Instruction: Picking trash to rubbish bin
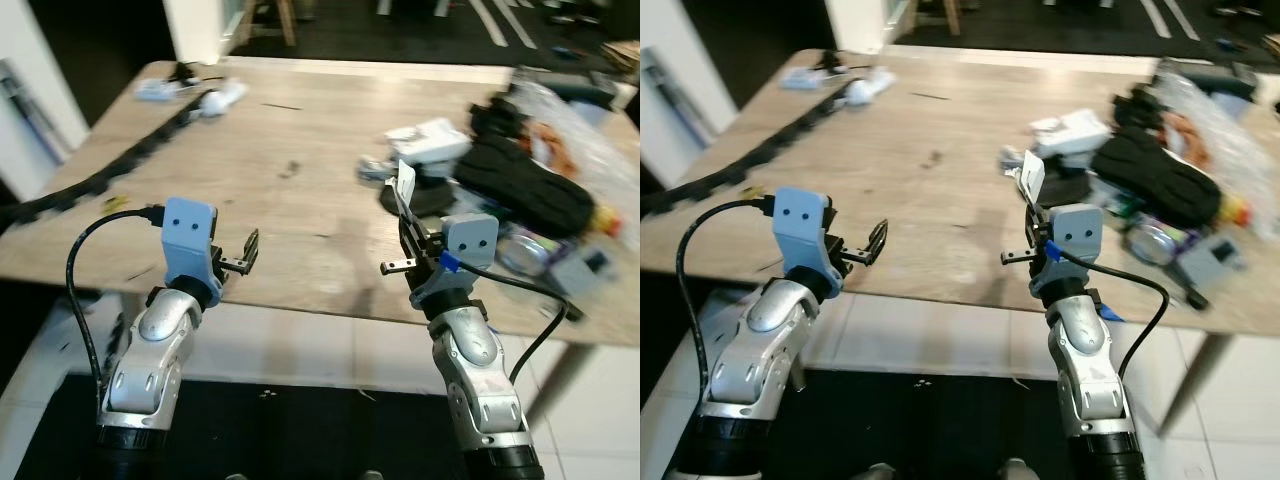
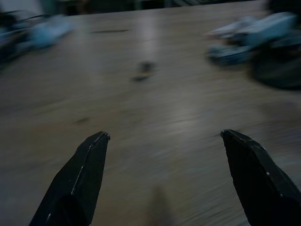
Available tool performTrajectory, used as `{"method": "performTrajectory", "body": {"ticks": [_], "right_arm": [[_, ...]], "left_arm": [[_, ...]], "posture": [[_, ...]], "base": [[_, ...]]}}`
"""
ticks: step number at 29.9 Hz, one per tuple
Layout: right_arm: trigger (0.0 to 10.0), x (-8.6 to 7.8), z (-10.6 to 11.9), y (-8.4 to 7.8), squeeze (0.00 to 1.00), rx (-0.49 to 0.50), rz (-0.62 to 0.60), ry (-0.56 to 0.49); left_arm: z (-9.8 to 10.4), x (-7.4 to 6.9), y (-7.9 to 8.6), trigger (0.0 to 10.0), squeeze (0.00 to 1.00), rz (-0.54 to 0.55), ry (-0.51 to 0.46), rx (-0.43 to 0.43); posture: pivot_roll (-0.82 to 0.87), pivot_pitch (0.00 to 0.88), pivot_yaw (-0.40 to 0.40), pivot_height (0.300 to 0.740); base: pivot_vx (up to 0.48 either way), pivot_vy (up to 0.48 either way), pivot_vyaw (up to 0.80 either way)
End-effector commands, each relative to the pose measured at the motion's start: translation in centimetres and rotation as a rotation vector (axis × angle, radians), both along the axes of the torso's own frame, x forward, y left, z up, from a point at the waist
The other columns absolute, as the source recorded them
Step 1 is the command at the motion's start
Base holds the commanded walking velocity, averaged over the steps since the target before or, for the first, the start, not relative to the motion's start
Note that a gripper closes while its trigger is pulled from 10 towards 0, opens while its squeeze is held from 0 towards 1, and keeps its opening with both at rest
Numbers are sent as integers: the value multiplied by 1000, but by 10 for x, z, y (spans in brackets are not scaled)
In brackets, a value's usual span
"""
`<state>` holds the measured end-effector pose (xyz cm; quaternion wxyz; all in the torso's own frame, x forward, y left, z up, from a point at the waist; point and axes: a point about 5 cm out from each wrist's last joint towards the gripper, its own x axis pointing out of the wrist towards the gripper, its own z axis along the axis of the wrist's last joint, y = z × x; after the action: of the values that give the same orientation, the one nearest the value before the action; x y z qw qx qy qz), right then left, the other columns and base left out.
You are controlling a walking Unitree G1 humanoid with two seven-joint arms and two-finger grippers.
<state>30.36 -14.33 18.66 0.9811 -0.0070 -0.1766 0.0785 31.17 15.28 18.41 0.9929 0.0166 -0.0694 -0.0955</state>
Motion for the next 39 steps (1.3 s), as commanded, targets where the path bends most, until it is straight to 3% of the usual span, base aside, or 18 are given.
{"method": "performTrajectory", "body": {"ticks": [1, 21, 39], "right_arm": [[10000, -2, -4, 0, 0, 4, 3, 19], [10000, 0, -3, 2, 0, 4, 21, 24], [10000, 2, -16, 4, 0, -1, 27, 75]], "left_arm": [[-5, -3, 1, 10000, 0, 15, 16, -6], [-4, -2, 10, 10000, 0, 37, 16, 17], [-8, -3, 14, 10000, 0, 52, 30, -10]], "posture": [[28, 182, 19, 740], [28, 178, 13, 740], [25, 173, 8, 740]], "base": [[0, 0, -800], [0, 0, -800], [0, 0, -800]]}}
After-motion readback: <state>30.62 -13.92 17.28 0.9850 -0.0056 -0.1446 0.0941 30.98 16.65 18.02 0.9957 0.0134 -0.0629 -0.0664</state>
